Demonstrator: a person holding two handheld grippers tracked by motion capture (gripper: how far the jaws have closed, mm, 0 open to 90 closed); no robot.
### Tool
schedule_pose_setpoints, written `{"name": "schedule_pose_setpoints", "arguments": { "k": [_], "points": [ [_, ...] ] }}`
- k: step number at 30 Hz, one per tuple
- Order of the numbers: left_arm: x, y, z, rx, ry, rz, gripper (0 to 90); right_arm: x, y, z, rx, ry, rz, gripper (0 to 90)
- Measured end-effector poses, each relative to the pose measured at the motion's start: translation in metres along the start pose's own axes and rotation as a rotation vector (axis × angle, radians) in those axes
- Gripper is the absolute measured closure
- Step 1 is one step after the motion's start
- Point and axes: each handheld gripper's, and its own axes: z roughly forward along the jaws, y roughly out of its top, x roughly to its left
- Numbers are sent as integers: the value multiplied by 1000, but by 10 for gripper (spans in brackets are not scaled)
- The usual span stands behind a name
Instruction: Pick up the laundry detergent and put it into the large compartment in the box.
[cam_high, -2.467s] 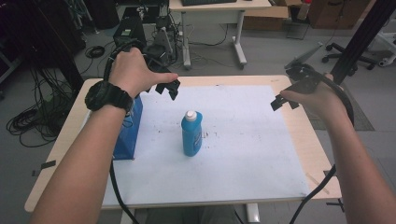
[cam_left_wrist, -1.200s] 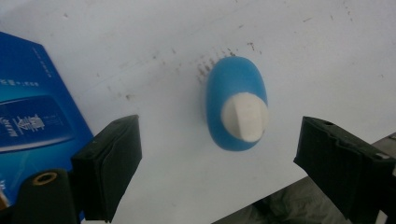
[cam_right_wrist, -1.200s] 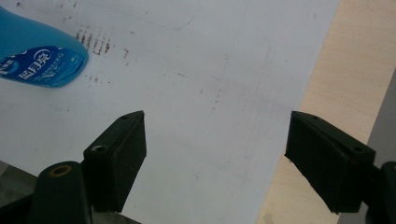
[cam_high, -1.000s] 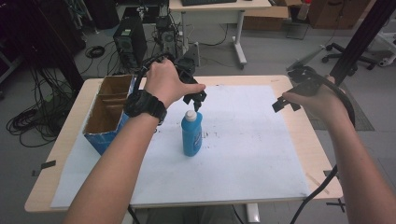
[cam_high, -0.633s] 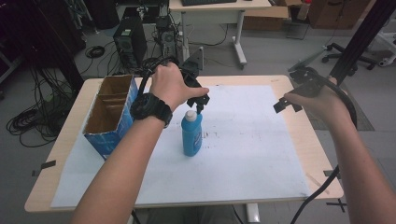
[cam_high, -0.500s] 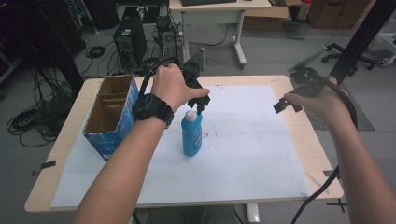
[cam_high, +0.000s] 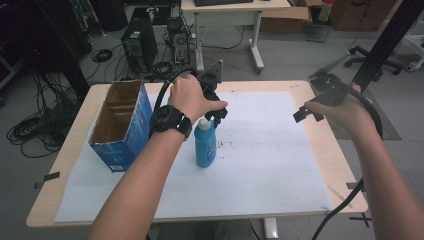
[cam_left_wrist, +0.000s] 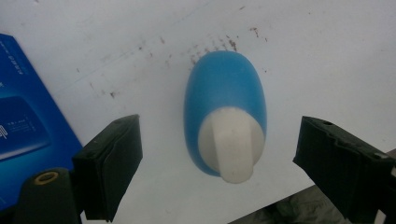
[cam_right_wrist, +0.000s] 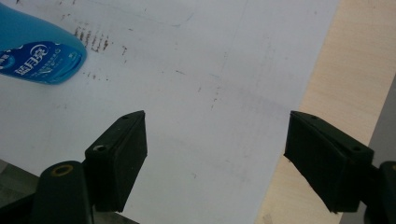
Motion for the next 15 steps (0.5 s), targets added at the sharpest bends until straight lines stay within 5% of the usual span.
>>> {"name": "schedule_pose_setpoints", "arguments": {
  "k": [15],
  "points": [
    [-4,3,24,36,8,8,153,-3,-1,4,5,0,5,214]
  ]
}}
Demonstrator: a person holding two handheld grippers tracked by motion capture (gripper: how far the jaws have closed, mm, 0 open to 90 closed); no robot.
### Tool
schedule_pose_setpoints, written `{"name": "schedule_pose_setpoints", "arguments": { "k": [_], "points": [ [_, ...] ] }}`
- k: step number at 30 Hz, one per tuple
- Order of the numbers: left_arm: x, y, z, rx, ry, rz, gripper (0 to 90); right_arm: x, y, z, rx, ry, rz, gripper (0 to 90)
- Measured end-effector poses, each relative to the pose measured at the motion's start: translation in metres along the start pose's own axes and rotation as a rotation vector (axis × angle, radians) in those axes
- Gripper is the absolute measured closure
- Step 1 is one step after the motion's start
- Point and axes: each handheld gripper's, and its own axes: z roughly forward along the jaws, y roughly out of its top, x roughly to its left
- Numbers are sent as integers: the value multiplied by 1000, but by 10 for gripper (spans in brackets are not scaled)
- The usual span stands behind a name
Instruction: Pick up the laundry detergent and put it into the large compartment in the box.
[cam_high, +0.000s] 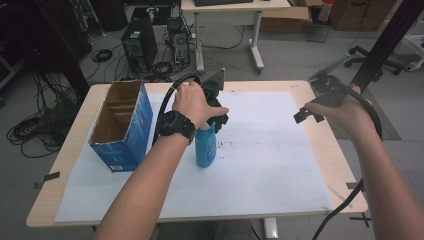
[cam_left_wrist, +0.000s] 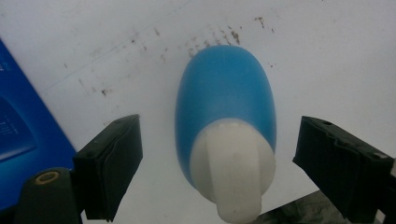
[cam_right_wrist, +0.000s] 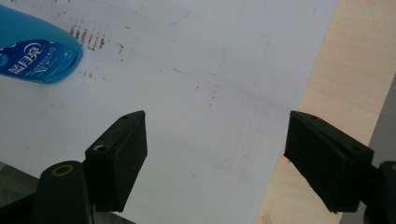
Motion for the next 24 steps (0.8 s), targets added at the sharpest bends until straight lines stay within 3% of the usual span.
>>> {"name": "schedule_pose_setpoints", "arguments": {
  "k": [13,24],
  "points": [
    [-4,1,18,25,17,4,157,-1,-1,3,2,3,0,215],
    [-6,3,31,41,28,-22,174,-3,-2,5,3,5,4,214]
  ]
}}
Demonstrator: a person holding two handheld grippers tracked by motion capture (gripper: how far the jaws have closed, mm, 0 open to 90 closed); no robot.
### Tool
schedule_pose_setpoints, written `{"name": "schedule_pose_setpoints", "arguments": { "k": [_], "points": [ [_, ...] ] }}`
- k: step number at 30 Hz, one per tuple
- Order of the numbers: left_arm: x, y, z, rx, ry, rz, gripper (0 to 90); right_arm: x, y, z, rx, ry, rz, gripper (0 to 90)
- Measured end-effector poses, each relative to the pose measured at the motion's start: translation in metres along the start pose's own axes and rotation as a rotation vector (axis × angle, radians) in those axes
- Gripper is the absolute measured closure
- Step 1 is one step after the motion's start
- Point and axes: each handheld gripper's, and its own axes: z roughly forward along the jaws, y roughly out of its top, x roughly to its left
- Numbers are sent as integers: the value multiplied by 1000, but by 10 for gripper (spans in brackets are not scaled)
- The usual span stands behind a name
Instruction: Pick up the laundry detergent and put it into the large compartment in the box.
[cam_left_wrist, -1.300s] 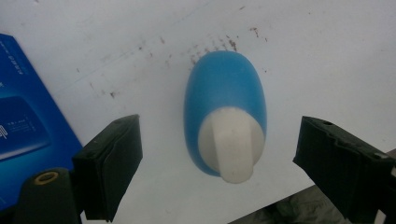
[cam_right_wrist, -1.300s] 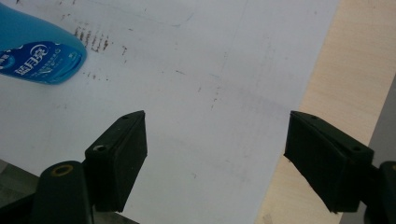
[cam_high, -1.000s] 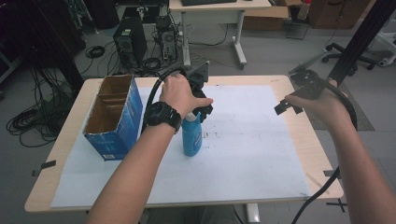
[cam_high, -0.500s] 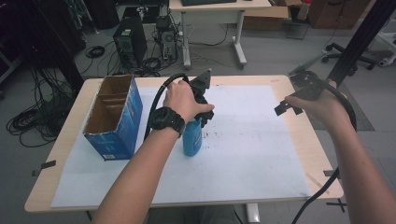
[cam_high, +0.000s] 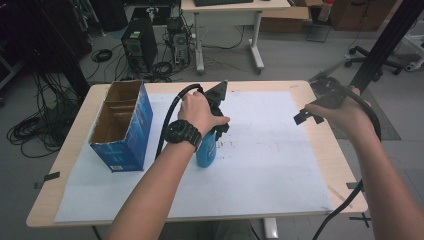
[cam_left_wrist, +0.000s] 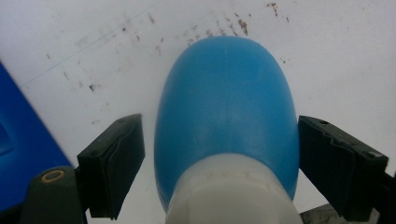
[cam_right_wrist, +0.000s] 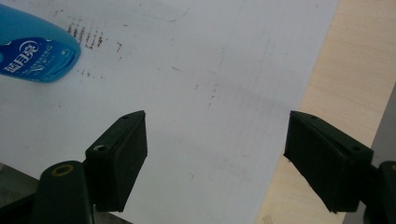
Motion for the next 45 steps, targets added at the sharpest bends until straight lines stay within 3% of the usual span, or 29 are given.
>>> {"name": "schedule_pose_setpoints", "arguments": {
  "k": [1,6,21,40,45],
  "points": [
    [0,1,1,7,17,3,180,0,0,0,1,0,-1,215],
    [-2,2,3,14,20,2,208,0,0,0,-1,1,-2,214],
    [2,3,7,27,-15,-25,365,-2,-1,2,1,1,2,215],
    [4,6,6,72,-29,-38,374,-2,0,0,-3,-1,1,217],
    [8,6,-2,75,-31,-37,374,-2,0,-1,-5,-3,1,219]
  ]
}}
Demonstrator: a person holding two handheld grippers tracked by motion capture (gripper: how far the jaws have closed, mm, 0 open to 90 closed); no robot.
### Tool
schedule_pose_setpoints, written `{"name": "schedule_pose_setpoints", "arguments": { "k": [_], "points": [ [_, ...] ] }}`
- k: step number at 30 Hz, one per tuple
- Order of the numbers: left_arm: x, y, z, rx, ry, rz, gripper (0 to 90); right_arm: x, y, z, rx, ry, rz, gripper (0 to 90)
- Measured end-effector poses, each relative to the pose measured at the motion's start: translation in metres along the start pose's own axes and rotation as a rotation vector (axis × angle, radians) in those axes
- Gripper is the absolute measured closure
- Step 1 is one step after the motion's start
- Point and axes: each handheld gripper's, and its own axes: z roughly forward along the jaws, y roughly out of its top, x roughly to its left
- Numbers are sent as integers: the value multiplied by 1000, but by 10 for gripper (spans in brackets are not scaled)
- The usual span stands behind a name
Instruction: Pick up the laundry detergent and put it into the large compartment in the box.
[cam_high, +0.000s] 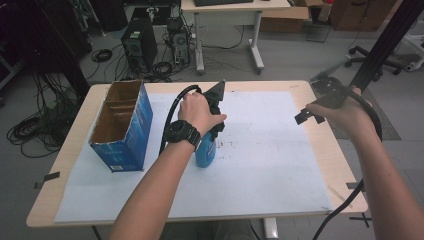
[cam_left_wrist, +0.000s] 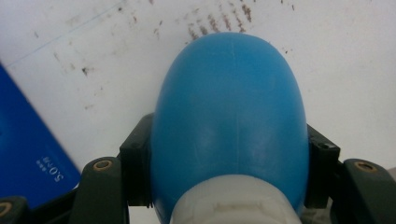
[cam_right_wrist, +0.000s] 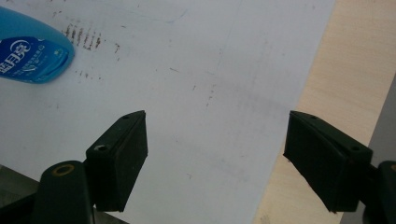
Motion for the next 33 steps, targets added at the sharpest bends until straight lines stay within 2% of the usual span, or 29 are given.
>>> {"name": "schedule_pose_setpoints", "arguments": {
  "k": [13,24,33],
  "points": [
    [6,-3,-53,-40,-3,-6,374,1,3,-8,-22,2,1,223],
    [2,-2,-89,-37,-9,-2,374,1,4,-13,-29,4,2,224],
    [1,-1,-125,-68,-7,-12,374,-1,4,-17,-32,3,6,225]
  ]
}}
